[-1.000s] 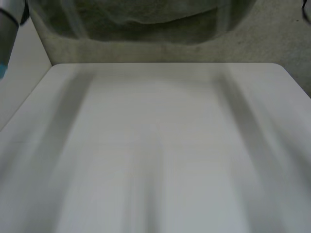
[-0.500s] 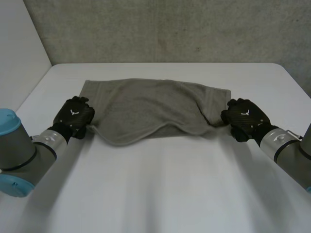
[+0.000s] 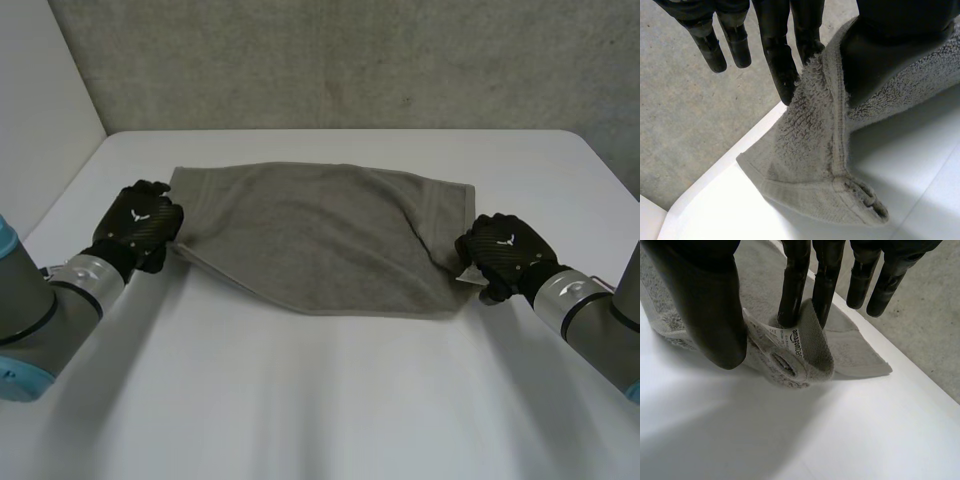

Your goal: Fold the towel.

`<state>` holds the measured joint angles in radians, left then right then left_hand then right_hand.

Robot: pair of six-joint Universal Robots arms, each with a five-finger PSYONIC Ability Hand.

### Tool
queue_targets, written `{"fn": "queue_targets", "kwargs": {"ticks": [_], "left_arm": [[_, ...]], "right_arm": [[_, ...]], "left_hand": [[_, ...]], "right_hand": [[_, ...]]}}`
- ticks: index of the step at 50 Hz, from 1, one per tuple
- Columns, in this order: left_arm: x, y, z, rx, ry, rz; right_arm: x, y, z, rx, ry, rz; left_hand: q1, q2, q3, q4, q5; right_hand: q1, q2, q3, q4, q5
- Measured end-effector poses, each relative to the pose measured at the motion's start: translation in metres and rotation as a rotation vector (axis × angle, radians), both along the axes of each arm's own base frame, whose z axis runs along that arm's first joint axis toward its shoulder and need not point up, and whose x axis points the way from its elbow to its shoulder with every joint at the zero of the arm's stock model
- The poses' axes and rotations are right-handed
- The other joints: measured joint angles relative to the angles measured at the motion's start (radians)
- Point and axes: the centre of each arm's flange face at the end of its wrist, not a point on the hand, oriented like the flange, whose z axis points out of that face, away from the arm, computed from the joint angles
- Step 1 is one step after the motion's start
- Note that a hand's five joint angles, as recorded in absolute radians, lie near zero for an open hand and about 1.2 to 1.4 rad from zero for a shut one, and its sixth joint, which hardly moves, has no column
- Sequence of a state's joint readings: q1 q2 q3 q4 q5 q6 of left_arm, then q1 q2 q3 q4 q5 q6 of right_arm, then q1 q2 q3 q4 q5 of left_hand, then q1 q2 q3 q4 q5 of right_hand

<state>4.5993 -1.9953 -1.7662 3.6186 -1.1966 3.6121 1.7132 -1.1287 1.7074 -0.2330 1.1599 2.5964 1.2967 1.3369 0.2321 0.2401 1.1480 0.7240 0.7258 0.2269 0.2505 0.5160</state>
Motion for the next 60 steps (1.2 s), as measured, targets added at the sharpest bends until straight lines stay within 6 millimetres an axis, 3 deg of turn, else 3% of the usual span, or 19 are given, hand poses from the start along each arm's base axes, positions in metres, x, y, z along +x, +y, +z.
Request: {"fn": "queue_targets", "kwargs": {"ticks": [16, 22, 30, 42, 50, 54, 60], "left_arm": [[0.009, -0.008, 0.007, 0.025, 0.093, 0.039], [0.011, -0.009, 0.007, 0.025, 0.096, 0.046], [0.012, -0.009, 0.007, 0.025, 0.096, 0.046], [0.012, -0.009, 0.009, 0.019, 0.096, 0.046], [0.011, -0.008, 0.009, 0.02, 0.096, 0.045], [0.011, -0.008, 0.009, 0.02, 0.096, 0.046], [0.012, -0.009, 0.009, 0.019, 0.096, 0.046]], "right_arm": [[0.002, 0.007, -0.004, -0.085, 0.067, 0.054], [0.004, 0.017, -0.017, -0.084, 0.127, 0.115], [0.004, 0.015, -0.03, -0.105, 0.186, 0.148], [-0.012, -0.002, -0.009, -0.188, 0.2, 0.046], [-0.009, 0.003, -0.017, -0.161, 0.188, 0.082], [-0.008, 0.003, -0.022, -0.151, 0.187, 0.094], [-0.008, 0.0, -0.025, -0.172, 0.185, 0.096]], "left_hand": [[0.0, 0.0, 0.0, 0.0, 0.0], [0.0, 0.0, 0.0, 0.0, 0.0], [0.0, 0.0, 0.0, 0.0, 0.0], [0.0, 0.0, 0.0, 0.0, 0.0], [0.0, 0.0, 0.0, 0.0, 0.0], [0.0, 0.0, 0.0, 0.0, 0.0], [0.0, 0.0, 0.0, 0.0, 0.0]], "right_hand": [[-0.118, -0.117, 0.0, 0.0, -0.125], [-0.118, -0.117, 0.0, 0.0, -0.124], [-0.118, -0.117, 0.0, 0.0, -0.12], [-0.253, -0.268, 0.0, 0.0, -0.268], [-0.252, -0.263, 0.0, 0.0, -0.234], [-0.127, -0.124, 0.0, 0.0, -0.078], [0.378, 0.381, 0.0, 0.0, 0.402]]}}
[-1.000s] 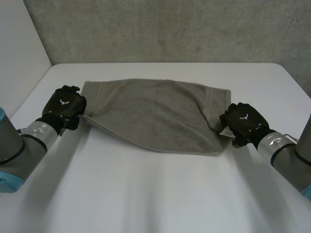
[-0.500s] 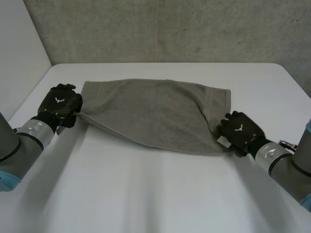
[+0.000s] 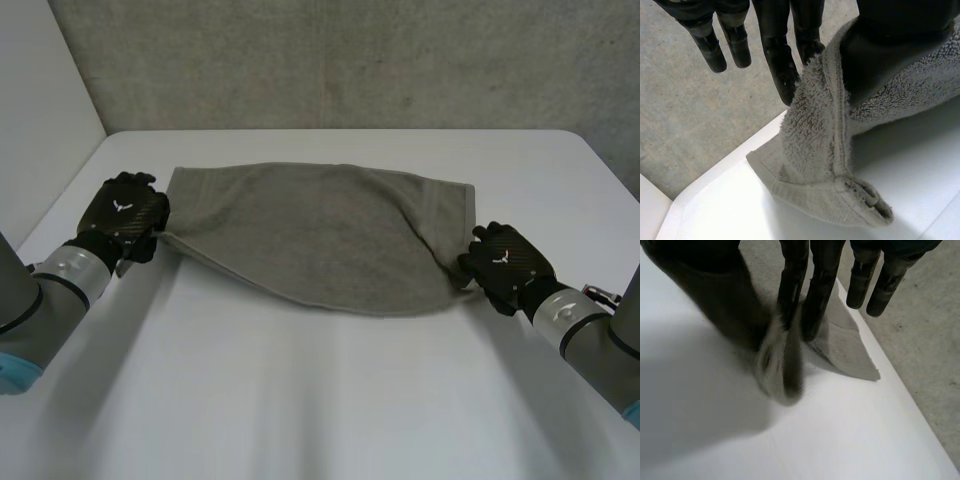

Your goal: Fold the towel.

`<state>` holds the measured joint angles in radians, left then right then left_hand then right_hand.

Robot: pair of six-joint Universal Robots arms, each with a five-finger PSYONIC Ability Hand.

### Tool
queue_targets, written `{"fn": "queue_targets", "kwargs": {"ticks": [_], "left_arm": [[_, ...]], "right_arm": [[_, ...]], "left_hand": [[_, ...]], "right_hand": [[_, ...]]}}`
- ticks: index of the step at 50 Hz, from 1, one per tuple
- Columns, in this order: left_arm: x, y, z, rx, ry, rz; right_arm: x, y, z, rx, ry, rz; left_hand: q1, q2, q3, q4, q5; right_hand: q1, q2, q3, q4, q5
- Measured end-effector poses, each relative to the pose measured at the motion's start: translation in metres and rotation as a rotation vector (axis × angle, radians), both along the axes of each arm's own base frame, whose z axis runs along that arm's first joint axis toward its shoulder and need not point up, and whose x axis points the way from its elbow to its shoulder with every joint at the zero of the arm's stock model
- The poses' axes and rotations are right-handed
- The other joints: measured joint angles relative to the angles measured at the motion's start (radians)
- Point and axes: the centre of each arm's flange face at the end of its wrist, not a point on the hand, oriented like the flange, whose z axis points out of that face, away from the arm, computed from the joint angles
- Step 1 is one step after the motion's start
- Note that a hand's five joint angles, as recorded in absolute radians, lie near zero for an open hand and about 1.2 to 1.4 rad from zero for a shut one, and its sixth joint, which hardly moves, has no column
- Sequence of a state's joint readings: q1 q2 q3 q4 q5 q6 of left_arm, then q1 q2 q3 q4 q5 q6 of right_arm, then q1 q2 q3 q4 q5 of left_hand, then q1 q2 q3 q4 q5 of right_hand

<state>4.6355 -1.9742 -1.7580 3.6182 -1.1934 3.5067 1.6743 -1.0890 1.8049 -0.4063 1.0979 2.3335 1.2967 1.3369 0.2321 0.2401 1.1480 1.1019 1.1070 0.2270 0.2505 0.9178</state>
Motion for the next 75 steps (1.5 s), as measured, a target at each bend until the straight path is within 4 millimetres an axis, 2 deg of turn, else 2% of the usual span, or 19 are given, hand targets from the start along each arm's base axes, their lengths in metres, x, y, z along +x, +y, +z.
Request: {"fn": "queue_targets", "kwargs": {"ticks": [2, 4, 11, 13, 15, 19, 24, 29, 38, 56, 65, 75], "left_arm": [[0.0, 0.0, 0.0, -0.001, 0.0, 0.0], [0.0, 0.0, 0.0, -0.001, 0.0, 0.0], [0.0, 0.0, 0.0, -0.001, 0.0, 0.0], [0.0, 0.0, 0.0, -0.001, 0.0, 0.0], [0.0, 0.0, 0.0, -0.001, 0.0, 0.0], [0.0, 0.0, 0.0, -0.002, 0.0, 0.0], [0.0, 0.0, 0.0, -0.002, 0.0, -0.001], [0.0, 0.0, 0.0, -0.001, 0.0, 0.0], [0.0, 0.0, 0.0, 0.0, 0.0, 0.0], [0.0, 0.0, 0.0, 0.001, 0.001, 0.0], [-0.001, -0.002, 0.008, 0.022, 0.052, 0.007], [-0.005, -0.013, 0.035, 0.085, 0.197, 0.016]], "right_arm": [[0.0, -0.002, 0.002, -0.019, -0.002, -0.002], [0.0, -0.004, 0.004, -0.031, -0.005, -0.007], [-0.004, -0.008, 0.017, -0.024, -0.05, -0.041], [-0.006, -0.008, 0.021, 0.009, -0.095, -0.055], [-0.008, -0.009, 0.025, 0.058, -0.164, -0.07], [-0.01, -0.012, 0.035, 0.157, -0.322, -0.073], [-0.008, -0.01, 0.04, 0.213, -0.402, -0.038], [-0.008, -0.007, 0.037, 0.173, -0.333, -0.019], [-0.014, -0.007, 0.038, 0.111, -0.236, -0.034], [-0.019, 0.025, 0.014, 0.303, -0.072, -0.018], [-0.017, 0.018, 0.002, 0.322, -0.072, -0.029], [-0.011, 0.003, 0.003, 0.296, -0.119, -0.083]], "left_hand": [[0.0, 0.0, 0.0, 0.0, 0.0], [0.0, 0.0, 0.0, 0.0, 0.0], [0.0, 0.0, 0.0, 0.0, 0.0], [0.0, 0.0, 0.0, 0.0, 0.0], [0.0, 0.0, 0.0, 0.0, 0.0], [0.0, 0.0, 0.0, 0.0, 0.0], [0.0, 0.0, 0.0, 0.0, 0.0], [0.0, 0.0, 0.0, 0.0, 0.0], [0.0, 0.0, 0.0, 0.0, 0.0], [0.0, 0.0, 0.0, 0.0, 0.0], [0.0, 0.0, 0.0, 0.0, 0.0], [0.0, 0.0, 0.0, 0.0, 0.0]], "right_hand": [[0.173, 0.157, 0.0, 0.0, 0.187], [0.125, 0.107, 0.0, 0.0, 0.153], [-0.534, -0.576, 0.0, 0.0, -0.573], [-0.669, -0.703, 0.0, 0.0, -0.711], [-0.701, -0.731, 0.0, 0.0, -0.752], [-0.701, -0.73, 0.0, 0.0, -0.738], [-0.68, -0.711, 0.0, 0.0, -0.659], [-0.568, -0.568, 0.0, 0.0, -0.545], [-0.59, -0.585, 0.0, 0.0, -0.604], [-0.59, -0.585, 0.0, 0.0, -0.591], [-0.59, -0.585, 0.0, 0.0, -0.586], [-0.59, -0.585, 0.0, 0.0, -0.586]]}}
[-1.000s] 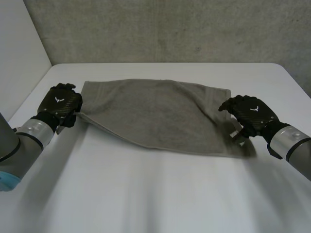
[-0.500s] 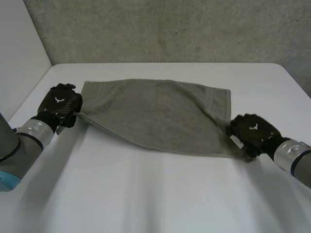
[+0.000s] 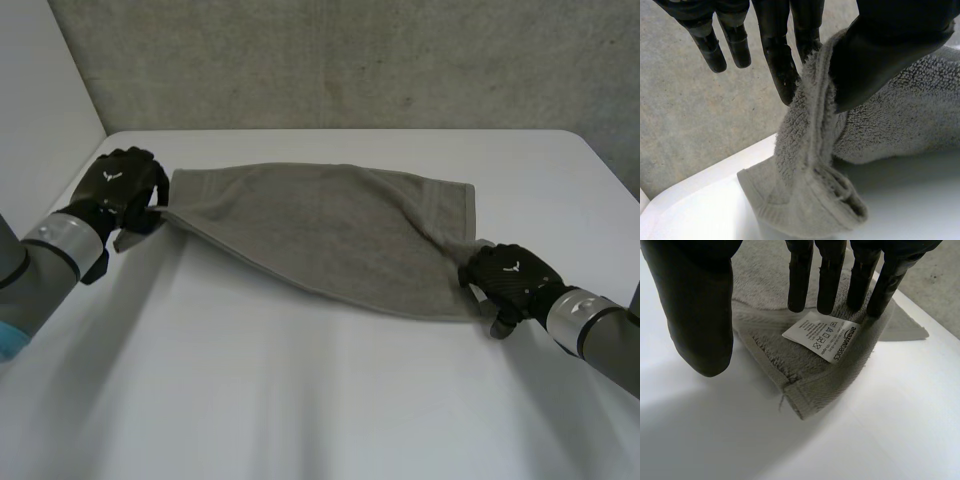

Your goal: Fold the towel.

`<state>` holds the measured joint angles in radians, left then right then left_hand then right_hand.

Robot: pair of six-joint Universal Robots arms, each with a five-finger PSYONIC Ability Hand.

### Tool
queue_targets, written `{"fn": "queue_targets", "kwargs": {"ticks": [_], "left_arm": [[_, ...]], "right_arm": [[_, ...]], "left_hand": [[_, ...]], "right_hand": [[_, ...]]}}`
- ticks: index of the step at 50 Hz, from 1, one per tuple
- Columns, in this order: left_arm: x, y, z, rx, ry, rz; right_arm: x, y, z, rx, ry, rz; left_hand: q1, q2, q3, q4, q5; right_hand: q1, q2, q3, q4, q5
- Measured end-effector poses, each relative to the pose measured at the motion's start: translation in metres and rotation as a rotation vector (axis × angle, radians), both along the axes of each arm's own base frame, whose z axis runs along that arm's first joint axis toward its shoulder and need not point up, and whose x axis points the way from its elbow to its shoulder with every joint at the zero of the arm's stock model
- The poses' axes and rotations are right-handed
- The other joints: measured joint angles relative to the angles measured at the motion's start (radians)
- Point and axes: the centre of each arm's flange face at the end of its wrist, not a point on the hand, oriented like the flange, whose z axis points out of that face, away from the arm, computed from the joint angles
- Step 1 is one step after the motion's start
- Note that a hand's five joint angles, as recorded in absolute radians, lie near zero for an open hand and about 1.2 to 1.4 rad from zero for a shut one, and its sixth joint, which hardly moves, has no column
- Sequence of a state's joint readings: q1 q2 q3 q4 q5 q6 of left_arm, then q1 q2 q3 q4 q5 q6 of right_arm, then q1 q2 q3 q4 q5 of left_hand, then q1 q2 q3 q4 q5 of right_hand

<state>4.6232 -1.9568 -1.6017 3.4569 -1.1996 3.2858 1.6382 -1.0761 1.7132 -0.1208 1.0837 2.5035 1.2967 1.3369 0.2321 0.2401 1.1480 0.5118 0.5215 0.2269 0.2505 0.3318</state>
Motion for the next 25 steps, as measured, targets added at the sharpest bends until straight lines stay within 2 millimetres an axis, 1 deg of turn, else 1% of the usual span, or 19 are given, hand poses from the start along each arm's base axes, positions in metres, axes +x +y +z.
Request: {"fn": "queue_targets", "kwargs": {"ticks": [4, 11, 16, 23, 25], "left_arm": [[-0.002, -0.004, 0.004, 0.008, 0.018, -0.001], [-0.004, -0.007, 0.001, 0.019, 0.018, -0.003], [-0.004, -0.008, -0.001, 0.021, 0.016, -0.002], [-0.003, -0.011, -0.001, 0.017, 0.017, 0.0], [-0.003, -0.012, -0.001, 0.017, 0.017, 0.0]], "right_arm": [[0.006, -0.001, 0.0, 0.002, -0.009, -0.007], [0.015, -0.002, -0.007, 0.008, 0.008, -0.014], [0.016, -0.007, -0.011, -0.008, 0.02, -0.024], [0.015, -0.015, -0.01, -0.056, 0.03, -0.043], [0.015, -0.016, -0.009, -0.065, 0.031, -0.045]], "left_hand": [[0.0, 0.0, 0.0, 0.0, 0.0], [0.0, 0.0, 0.0, 0.0, 0.0], [0.0, 0.0, 0.0, 0.0, 0.0], [0.0, 0.0, 0.0, 0.0, 0.0], [0.0, 0.0, 0.0, 0.0, 0.0]], "right_hand": [[0.0, 0.0, 0.0, 0.0, 0.0], [0.029, 0.014, 0.0, 0.0, 0.039], [0.079, 0.067, 0.0, 0.0, 0.088], [0.134, 0.122, 0.0, 0.0, 0.097], [0.168, 0.163, 0.0, 0.0, 0.162]]}}
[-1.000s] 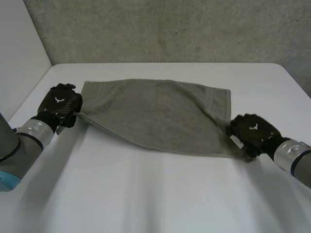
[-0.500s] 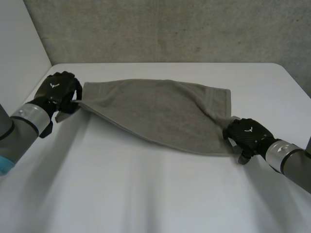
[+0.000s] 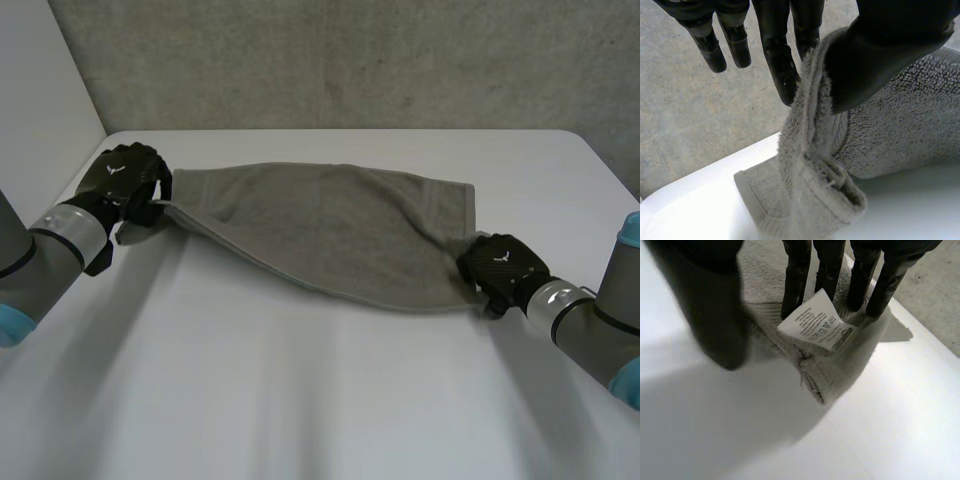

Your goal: Fold the towel.

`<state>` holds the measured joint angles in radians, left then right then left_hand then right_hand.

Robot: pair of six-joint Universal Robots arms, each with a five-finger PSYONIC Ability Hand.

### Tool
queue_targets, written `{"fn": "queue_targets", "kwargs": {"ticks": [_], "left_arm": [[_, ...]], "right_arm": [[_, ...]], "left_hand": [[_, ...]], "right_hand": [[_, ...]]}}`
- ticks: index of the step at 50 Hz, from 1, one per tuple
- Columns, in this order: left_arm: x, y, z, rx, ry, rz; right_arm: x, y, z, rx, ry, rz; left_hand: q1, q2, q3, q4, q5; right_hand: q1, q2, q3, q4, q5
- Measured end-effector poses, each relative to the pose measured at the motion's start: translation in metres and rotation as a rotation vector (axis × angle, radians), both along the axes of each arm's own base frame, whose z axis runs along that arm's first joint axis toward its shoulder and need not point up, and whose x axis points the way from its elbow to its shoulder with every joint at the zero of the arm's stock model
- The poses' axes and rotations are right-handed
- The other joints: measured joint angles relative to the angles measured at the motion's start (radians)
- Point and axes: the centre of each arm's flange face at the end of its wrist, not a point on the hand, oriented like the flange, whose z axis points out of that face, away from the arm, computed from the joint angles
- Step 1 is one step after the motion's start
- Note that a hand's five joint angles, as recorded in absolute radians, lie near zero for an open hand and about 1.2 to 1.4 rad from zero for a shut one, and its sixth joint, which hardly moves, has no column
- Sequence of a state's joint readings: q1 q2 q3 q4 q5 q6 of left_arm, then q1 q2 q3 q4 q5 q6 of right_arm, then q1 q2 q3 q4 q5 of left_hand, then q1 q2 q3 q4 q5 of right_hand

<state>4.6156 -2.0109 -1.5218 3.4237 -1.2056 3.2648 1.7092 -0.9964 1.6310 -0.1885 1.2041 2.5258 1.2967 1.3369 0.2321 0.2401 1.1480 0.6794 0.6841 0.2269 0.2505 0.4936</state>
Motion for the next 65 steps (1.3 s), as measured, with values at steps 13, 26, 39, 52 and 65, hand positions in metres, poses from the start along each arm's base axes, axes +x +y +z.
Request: {"fn": "queue_targets", "kwargs": {"ticks": [13, 26, 39, 52, 65], "left_arm": [[0.0, -0.001, -0.002, 0.006, 0.001, 0.001], [0.003, 0.016, 0.026, 0.004, 0.005, 0.0], [0.016, 0.05, 0.076, -0.085, 0.02, 0.022], [0.02, 0.078, 0.088, -0.13, 0.024, -0.024], [0.028, 0.022, 0.028, 0.012, -0.02, 0.002]], "right_arm": [[0.0, -0.004, 0.003, -0.045, 0.029, 0.011], [-0.005, -0.003, 0.113, -0.192, -0.17, -0.05], [-0.03, 0.008, 0.18, -0.148, -0.341, -0.061], [-0.057, 0.009, 0.202, -0.207, -0.34, -0.069], [-0.048, -0.029, 0.145, -0.105, -0.226, -0.082]], "left_hand": [[0.0, 0.0, 0.0, 0.0, 0.0], [0.0, 0.0, 0.0, 0.0, 0.0], [0.0, 0.0, 0.0, 0.0, 0.0], [0.0, 0.0, 0.0, 0.0, 0.0], [0.0, 0.01, 0.0, 0.0, 0.0]], "right_hand": [[0.631, 0.582, 0.0, 0.0, 0.668], [0.631, 0.582, 0.0, 0.0, 0.669], [0.631, 0.592, 0.0, 0.0, 0.67], [0.631, 0.592, 0.0, 0.0, 0.67], [0.632, 0.593, 0.0, 0.0, 0.67]]}}
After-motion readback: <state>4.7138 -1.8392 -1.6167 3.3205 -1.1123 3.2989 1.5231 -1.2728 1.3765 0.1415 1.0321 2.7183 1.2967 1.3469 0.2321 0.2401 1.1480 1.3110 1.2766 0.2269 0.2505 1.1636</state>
